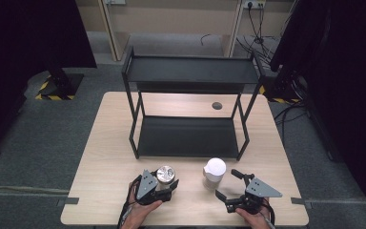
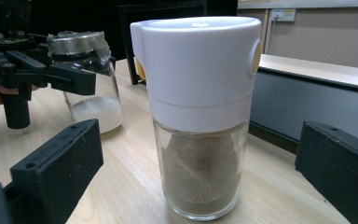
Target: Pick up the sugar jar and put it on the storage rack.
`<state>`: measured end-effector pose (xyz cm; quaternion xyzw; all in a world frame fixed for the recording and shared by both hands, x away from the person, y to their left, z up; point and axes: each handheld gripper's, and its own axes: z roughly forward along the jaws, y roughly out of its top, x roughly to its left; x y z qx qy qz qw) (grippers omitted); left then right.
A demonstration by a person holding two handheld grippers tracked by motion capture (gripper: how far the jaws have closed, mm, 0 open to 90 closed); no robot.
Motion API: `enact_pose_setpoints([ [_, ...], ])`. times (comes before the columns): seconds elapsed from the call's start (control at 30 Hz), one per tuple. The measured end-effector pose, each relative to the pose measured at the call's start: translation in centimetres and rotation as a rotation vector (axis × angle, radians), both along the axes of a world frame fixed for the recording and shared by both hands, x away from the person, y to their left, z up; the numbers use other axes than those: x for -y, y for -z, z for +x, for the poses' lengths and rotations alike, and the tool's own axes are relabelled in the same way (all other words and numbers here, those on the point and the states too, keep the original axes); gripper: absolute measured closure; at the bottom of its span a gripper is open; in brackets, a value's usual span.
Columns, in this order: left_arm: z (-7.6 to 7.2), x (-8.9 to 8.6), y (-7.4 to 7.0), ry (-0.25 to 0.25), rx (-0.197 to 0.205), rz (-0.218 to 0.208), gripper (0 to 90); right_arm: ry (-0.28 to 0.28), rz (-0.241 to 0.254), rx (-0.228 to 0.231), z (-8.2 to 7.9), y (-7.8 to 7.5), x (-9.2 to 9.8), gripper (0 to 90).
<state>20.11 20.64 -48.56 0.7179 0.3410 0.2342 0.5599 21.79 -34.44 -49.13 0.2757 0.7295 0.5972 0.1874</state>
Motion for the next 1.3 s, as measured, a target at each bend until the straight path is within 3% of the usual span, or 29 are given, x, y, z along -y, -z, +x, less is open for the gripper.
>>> enact_pose_setpoints([
  [0.63,0.4,-1.0,-2.2,0.017,-0.002,-0.052,30.8,0.006,0.005,0.001,0.0,0.1,0.1,1.2],
  [1.07,1.4,-1.3,-5.2,-0.017,0.029,-0.072,30.8,0.006,0.009,0.0,0.1,0.1,0.1,1.2],
  [1.3,2.2,-1.4,-6.7,0.001,0.024,-0.087,30.8,0.005,0.01,0.002,0.1,0.1,0.2,1.2],
])
